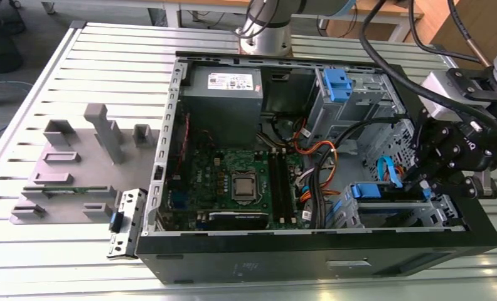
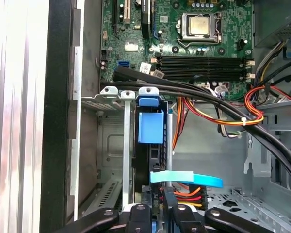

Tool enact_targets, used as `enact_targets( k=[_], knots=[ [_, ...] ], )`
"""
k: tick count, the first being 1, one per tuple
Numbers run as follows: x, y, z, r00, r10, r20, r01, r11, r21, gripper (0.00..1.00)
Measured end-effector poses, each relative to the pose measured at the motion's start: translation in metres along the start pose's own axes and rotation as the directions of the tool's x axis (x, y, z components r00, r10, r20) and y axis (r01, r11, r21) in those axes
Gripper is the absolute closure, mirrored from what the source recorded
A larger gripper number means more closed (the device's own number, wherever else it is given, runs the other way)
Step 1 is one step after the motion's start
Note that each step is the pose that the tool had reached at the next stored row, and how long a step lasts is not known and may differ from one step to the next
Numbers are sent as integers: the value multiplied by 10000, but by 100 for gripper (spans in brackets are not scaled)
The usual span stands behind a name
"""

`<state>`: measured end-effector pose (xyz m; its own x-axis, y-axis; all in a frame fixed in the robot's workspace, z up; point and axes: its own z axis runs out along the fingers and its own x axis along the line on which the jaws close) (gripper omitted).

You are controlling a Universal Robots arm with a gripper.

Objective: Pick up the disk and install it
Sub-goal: 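Insert the second disk wire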

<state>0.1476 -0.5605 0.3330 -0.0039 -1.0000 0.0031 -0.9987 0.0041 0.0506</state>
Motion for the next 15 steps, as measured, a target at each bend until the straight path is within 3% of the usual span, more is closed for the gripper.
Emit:
enact_targets(
  k=[8,11,15],
  knots=[
    [-2,8,-162,10000,0,0,0,10000,0,76],
    [-2,9,-167,10000,-2,3,2,10000,4,76],
    [-2,49,-163,10000,0,1,0,10000,88,76]
  ],
)
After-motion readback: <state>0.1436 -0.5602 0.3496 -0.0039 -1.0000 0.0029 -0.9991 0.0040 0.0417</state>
